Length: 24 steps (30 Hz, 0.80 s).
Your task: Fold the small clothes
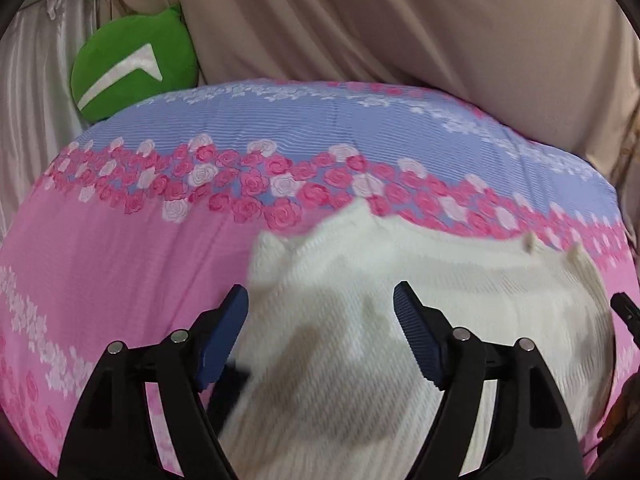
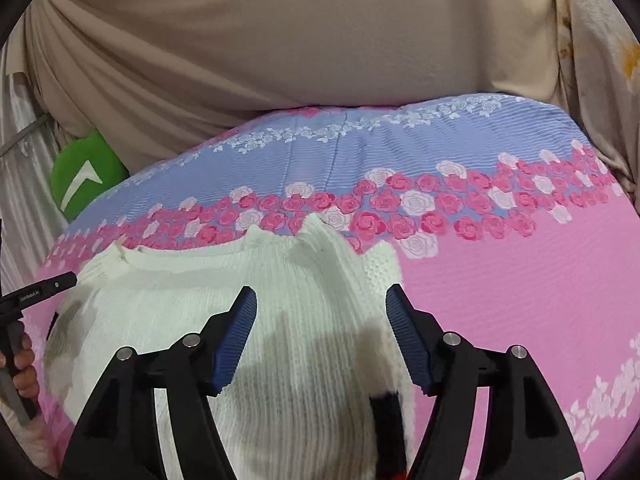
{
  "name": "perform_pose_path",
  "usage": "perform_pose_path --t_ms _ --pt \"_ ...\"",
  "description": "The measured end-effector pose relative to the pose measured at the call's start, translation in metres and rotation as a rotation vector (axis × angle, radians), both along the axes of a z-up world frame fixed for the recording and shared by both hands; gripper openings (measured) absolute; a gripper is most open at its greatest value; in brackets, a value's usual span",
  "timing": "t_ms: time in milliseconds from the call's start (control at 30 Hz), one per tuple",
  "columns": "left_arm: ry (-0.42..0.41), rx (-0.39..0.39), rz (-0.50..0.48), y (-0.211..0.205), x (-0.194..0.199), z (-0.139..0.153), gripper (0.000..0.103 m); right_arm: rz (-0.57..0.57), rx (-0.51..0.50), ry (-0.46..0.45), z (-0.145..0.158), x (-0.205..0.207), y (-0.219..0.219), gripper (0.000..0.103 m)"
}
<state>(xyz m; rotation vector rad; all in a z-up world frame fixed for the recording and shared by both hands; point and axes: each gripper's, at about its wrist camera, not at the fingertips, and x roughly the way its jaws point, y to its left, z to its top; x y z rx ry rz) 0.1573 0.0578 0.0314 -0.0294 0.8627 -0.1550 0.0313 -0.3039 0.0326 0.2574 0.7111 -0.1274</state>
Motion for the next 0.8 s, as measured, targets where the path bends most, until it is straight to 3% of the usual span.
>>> perform_pose_path --t_ms 67,100,133,167,233,300,367,433,467,533,600,633,733,800 --pt "0.062 -0.016 0.015 0.002 0.023 -0.015 0.07 -0.001 0.006 0.063 -0.014 0.023 -0.003 0.064" --pt "0.085 -0.027 0.011 0.003 0.03 -0.022 0.063 0.002 0.004 0.09 -0.02 0.031 -0.004 0.041" --pt "0.113 -0.02 0.016 0.004 0.038 -0.029 0.039 0.022 0.015 0.108 -0.025 0.037 -0.003 0.017" --pt "0.12 -0.001 0.025 0.005 0.04 -0.031 0.026 0.035 0.035 0.089 -0.022 0.035 -0.002 0.009" --pt "0.076 -0.036 -0.001 0.008 0.033 -0.021 0.017 0.073 0.093 -0.05 0.0 0.017 -0.002 0.008" --pt "0.022 -0.056 -0.005 0.011 0.025 -0.005 0.016 0.067 0.103 -0.159 0.019 -0.001 -0.005 0.008" --pt "0.0 -0.033 0.014 0.009 0.027 -0.003 0.015 0.013 0.085 -0.121 0.013 0.005 -0.016 0.008" --pt "0.039 0.01 0.033 0.006 0.04 -0.021 0.015 -0.043 0.066 0.038 -0.022 0.028 -0.032 0.008" --pt "0.071 0.028 0.04 0.005 0.048 -0.033 0.016 -0.043 0.103 0.094 -0.039 0.035 -0.037 0.008" --pt "0.027 0.092 0.041 -0.003 0.042 -0.032 0.018 -0.053 0.14 0.044 -0.03 0.025 -0.039 0.009" --pt "-0.003 0.088 0.031 -0.005 0.026 -0.014 0.019 -0.092 0.076 -0.058 -0.003 0.002 -0.027 0.019" --pt "-0.032 0.08 0.023 -0.005 0.016 -0.003 0.019 -0.083 0.055 -0.096 0.008 -0.008 -0.018 0.019" --pt "-0.124 0.052 -0.032 -0.017 -0.025 0.029 0.021 0.079 0.049 -0.149 0.027 -0.024 0.033 0.019" --pt "-0.128 0.027 -0.098 -0.035 -0.046 0.032 0.022 0.232 0.056 -0.107 0.018 -0.021 0.076 0.019"
